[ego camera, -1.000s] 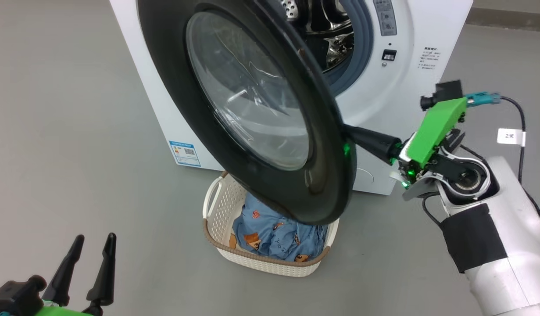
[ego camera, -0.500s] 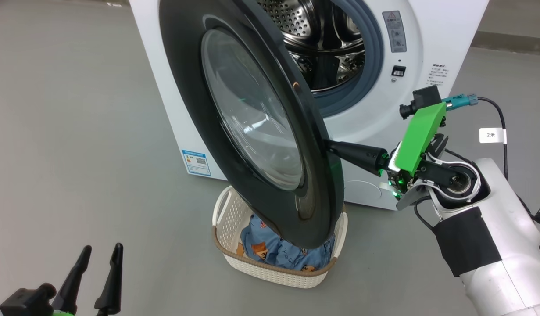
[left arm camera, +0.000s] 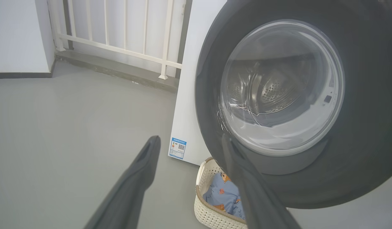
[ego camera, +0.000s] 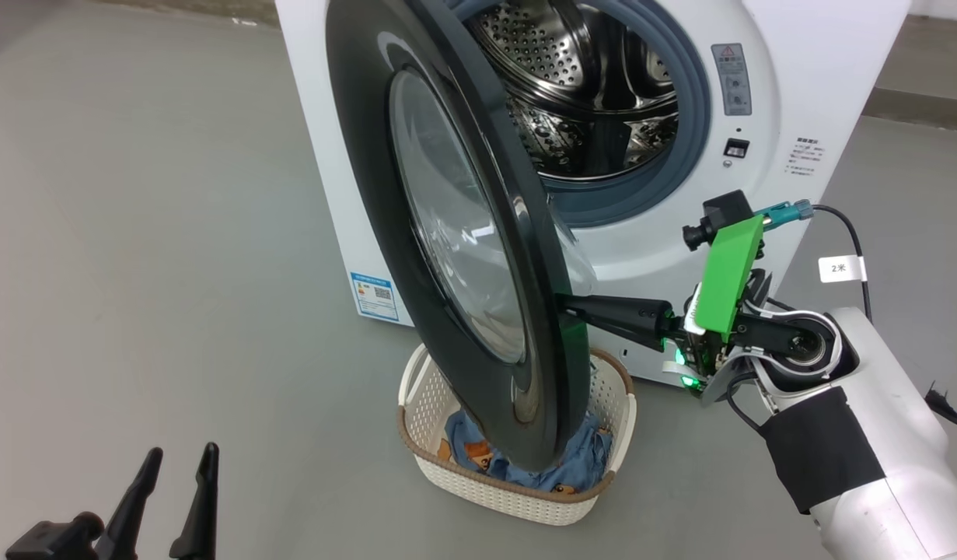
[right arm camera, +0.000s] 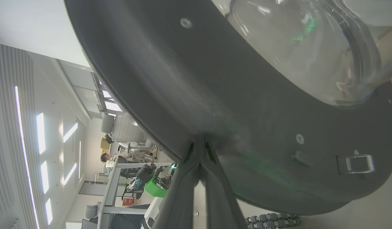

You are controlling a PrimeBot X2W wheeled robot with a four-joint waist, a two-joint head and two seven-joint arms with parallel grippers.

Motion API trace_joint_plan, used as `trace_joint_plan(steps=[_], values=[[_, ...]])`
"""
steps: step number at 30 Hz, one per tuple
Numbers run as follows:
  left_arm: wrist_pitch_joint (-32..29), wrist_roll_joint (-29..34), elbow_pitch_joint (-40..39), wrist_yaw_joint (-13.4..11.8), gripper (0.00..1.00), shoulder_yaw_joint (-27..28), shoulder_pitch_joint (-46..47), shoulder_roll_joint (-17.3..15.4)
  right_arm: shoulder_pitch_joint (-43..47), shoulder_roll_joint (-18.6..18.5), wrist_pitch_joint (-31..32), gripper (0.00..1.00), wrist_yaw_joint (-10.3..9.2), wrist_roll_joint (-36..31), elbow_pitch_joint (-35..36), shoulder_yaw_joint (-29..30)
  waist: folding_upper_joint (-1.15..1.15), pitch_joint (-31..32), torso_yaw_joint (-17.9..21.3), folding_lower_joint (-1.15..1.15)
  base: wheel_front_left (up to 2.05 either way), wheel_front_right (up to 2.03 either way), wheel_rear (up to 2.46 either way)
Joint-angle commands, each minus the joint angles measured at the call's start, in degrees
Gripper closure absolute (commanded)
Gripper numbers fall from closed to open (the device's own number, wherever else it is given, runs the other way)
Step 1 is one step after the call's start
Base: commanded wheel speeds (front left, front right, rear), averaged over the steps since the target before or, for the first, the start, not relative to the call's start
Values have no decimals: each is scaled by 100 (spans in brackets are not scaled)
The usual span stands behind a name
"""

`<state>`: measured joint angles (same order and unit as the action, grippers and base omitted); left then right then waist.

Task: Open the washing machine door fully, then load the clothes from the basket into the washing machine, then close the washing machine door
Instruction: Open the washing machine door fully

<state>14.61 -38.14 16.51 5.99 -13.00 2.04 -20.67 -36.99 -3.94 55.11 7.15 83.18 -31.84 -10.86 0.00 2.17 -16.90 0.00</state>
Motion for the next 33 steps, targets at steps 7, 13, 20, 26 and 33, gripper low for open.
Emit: trace_joint_plan(steps=[7,13,20,26,33], values=[[5,80,-157,-97,0,151,154,-145,-83,106,169,100,34,347,193,-334,0,93,-157,0,0,0,0],[-1,73,-170,-128,0,132,156,-153,-126,106,146,100,34,517,227,-545,0,135,-254,0,0,0,0],[0,54,-185,-160,0,119,139,-151,-221,106,90,100,34,586,171,-670,0,140,-317,0,0,0,0],[4,36,-208,-178,0,139,109,-166,-259,106,27,100,34,543,171,-619,0,130,-283,0,0,0,0],[9,34,-227,-198,0,135,84,-172,-208,12,-91,100,34,506,415,-436,0,144,-140,0,0,0,0]])
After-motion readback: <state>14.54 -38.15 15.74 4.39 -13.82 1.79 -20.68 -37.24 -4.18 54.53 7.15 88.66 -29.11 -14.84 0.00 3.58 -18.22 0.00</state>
